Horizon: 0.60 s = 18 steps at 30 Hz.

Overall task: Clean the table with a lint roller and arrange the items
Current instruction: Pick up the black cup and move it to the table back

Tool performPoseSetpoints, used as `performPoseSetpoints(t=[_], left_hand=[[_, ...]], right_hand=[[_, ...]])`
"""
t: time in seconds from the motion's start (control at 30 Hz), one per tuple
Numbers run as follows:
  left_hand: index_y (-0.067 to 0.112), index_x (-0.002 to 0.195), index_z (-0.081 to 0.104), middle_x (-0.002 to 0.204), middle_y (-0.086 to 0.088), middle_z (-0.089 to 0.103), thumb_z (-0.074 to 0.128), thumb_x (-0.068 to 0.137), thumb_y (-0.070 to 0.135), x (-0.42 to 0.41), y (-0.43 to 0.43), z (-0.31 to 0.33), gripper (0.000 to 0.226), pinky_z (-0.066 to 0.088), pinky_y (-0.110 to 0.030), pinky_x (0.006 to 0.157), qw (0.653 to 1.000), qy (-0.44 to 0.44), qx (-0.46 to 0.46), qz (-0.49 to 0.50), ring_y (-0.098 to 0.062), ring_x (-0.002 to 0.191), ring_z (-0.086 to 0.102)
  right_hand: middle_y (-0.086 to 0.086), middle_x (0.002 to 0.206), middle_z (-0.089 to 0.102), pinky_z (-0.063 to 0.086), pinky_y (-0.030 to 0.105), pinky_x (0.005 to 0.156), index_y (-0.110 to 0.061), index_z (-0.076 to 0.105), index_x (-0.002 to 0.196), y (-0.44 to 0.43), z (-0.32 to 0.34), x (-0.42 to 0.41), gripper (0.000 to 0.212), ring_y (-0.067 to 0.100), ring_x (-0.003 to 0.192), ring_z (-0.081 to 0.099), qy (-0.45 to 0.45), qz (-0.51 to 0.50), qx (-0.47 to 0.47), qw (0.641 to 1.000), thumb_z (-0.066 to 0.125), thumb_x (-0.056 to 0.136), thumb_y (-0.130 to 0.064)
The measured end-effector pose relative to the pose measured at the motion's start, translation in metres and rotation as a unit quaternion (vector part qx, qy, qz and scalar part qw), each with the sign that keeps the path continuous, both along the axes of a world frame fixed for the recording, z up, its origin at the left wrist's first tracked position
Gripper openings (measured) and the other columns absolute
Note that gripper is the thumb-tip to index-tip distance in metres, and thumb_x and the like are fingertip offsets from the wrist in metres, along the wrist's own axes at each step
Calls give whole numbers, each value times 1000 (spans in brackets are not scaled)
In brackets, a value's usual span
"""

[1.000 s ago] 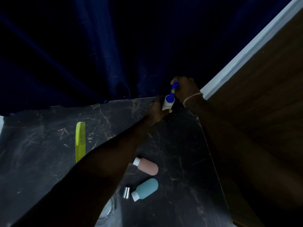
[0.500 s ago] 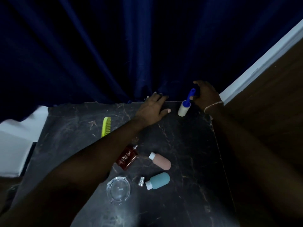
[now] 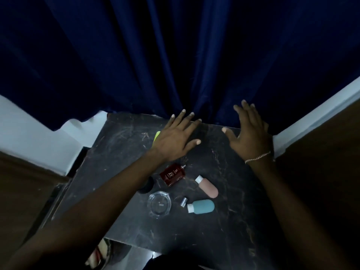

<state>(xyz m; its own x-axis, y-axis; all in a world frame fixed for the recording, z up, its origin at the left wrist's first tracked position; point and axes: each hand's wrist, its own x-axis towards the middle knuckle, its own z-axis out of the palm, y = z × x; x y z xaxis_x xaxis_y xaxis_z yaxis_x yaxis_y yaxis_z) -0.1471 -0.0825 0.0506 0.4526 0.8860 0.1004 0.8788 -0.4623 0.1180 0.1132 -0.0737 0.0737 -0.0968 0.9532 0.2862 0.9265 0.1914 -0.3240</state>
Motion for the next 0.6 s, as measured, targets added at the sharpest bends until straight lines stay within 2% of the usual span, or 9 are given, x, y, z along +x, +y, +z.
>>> performPoseSetpoints(t=[0.13, 0.3, 0.47, 0.6], left_hand=[[26, 165, 21, 173, -6, 23, 26, 105, 68, -36, -46, 1, 73, 14, -52, 133, 998, 20, -4, 56, -28, 164, 7], [27, 166, 17, 173, -7, 21, 27, 104, 71, -81, -104, -10, 76, 14, -53, 132, 992, 27, -6, 126, -27, 164, 6], [32, 167, 12, 175, -3, 15, 27, 101, 76, -110, -159, -36, 81, 10, -52, 133, 979, 3, -48, 198, -24, 164, 0], [28, 166, 15, 174, -6, 20, 28, 99, 79, -123, -190, -61, 86, 16, -52, 132, 969, -21, -77, 234, -25, 164, 6]], right_hand=[[1, 163, 25, 33, 56, 109, -22, 37, 149, -24, -14, -34, 73, 24, 153, 21, 21, 53, 8, 998, 63, 87, -49], [-2, 163, 26, 36, 53, 110, -25, 36, 149, -55, -37, -79, 73, 21, 152, 23, 35, 102, -17, 994, 62, 85, -49], [-5, 162, 27, 33, 48, 108, -29, 36, 148, -82, -57, -117, 72, 20, 151, 25, 40, 143, -56, 987, 60, 84, -52], [-5, 161, 29, 34, 47, 108, -29, 36, 147, -98, -71, -144, 72, 20, 149, 30, 25, 163, -86, 983, 61, 83, -51]])
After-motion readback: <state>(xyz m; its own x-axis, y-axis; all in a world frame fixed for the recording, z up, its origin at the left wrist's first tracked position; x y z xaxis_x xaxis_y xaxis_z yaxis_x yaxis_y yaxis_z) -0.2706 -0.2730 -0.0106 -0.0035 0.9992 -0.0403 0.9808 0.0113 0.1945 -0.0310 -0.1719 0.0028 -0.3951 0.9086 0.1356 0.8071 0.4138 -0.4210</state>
